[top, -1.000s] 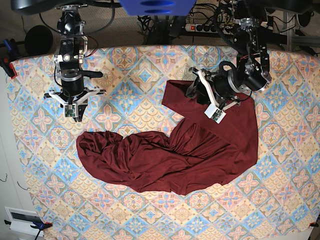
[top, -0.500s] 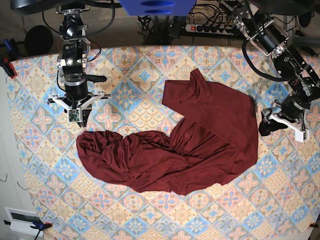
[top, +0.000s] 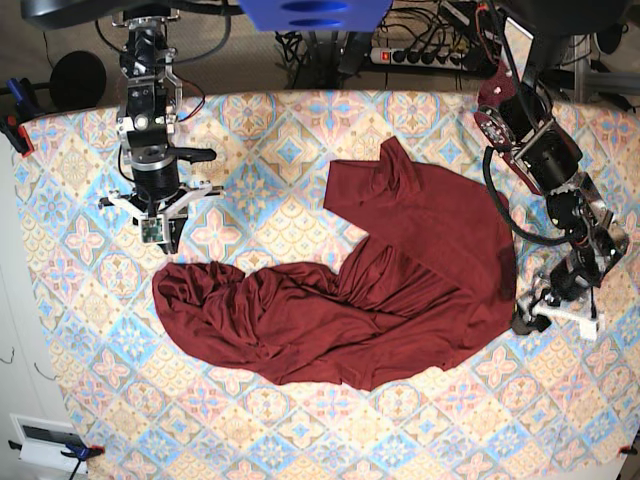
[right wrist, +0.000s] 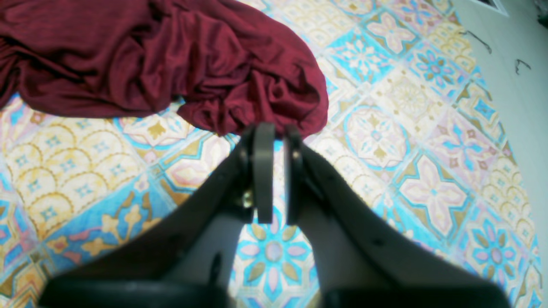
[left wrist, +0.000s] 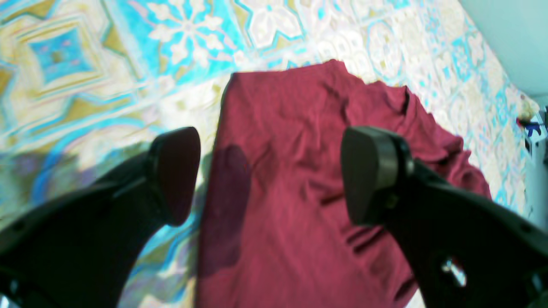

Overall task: Layout the t-shirt on the table in an organized manner, then fold the t-shirt properly
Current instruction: 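Release the fabric and reposition the left gripper beside the shirt, then grasp the shirt with both grippers and gather it together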

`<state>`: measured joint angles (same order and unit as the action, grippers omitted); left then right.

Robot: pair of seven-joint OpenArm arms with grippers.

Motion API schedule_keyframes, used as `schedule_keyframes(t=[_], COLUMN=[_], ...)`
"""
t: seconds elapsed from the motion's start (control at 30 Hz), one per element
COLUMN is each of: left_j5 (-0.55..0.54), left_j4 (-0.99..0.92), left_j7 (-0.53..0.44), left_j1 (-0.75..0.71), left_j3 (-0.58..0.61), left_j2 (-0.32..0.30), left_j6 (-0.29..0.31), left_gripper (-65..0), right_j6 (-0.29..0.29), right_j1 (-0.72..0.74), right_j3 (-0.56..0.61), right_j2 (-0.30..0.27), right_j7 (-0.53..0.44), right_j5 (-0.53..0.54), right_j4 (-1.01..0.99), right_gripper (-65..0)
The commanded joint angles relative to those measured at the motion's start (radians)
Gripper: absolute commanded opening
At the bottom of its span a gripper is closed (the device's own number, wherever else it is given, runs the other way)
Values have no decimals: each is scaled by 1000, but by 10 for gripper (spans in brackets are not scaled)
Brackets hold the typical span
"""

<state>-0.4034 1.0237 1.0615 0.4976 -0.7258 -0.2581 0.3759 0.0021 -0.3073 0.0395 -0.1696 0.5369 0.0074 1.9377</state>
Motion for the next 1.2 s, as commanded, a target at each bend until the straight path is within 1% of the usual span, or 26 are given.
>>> schedule_keyframes(t=[0.0,0.2,0.37,0.43,0.5,0.53,0.57,0.6,0.63,0.67,0.73,0.77,0.83,0.9,0.97,1.07,1.17], left_j5=[7,103,154,162,162,162,163,171,172,165,153,143,114,45,-32,-151,-245], left_j4=[-26,-242,-425,-466,-491,-495,-495,-495,-495,-495,-494,-494,-492,-426,-302,-27,215], left_j7=[-45,-212,-363,-406,-415,-412,-404,-381,-353,-336,-317,-313,-292,-254,-209,-142,-76], left_j1=[43,106,123,123,123,123,123,123,123,123,123,125,129,121,79,-7,-75], left_j3=[2,2,2,2,2,2,4,24,62,107,179,211,265,289,289,292,309], left_j2=[-14,-14,-14,-14,-10,6,16,18,21,27,49,53,55,56,75,121,199], left_j6=[7,5,5,5,5,5,5,5,7,8,10,10,15,15,15,15,15], left_gripper=[-147,-147,-147,-147,-149,-158,-189,-247,-330,-427,-640,-650,-650,-650,-650,-650,-650], right_j6=[-4,-4,-4,-4,-4,-4,-4,-4,-4,-4,-4,-4,-4,-4,-4,-4,-4], right_j1=[7,7,7,7,7,7,7,7,7,7,7,7,7,7,7,7,7], right_j3=[-3,-3,-3,-5,-5,-5,-5,-5,-5,-5,-5,-5,-5,-5,-6,-11,-20], right_j2=[-8,-8,-8,-8,-8,-8,-8,-8,-8,-8,-8,-8,-8,-8,-8,-8,-8], right_j7=[-28,-28,-28,-28,-28,-28,-28,-28,-28,-28,-28,-28,-28,-28,-28,-28,-28], right_j5=[1,1,1,1,1,1,1,1,1,1,1,1,1,1,1,1,1], right_j4=[22,24,24,24,24,24,24,24,24,24,24,24,22,24,24,24,24], right_gripper=[-608,-608,-608,-608,-608,-608,-608,-608,-608,-608,-608,-608,-608,-608,-608,-608,-608])
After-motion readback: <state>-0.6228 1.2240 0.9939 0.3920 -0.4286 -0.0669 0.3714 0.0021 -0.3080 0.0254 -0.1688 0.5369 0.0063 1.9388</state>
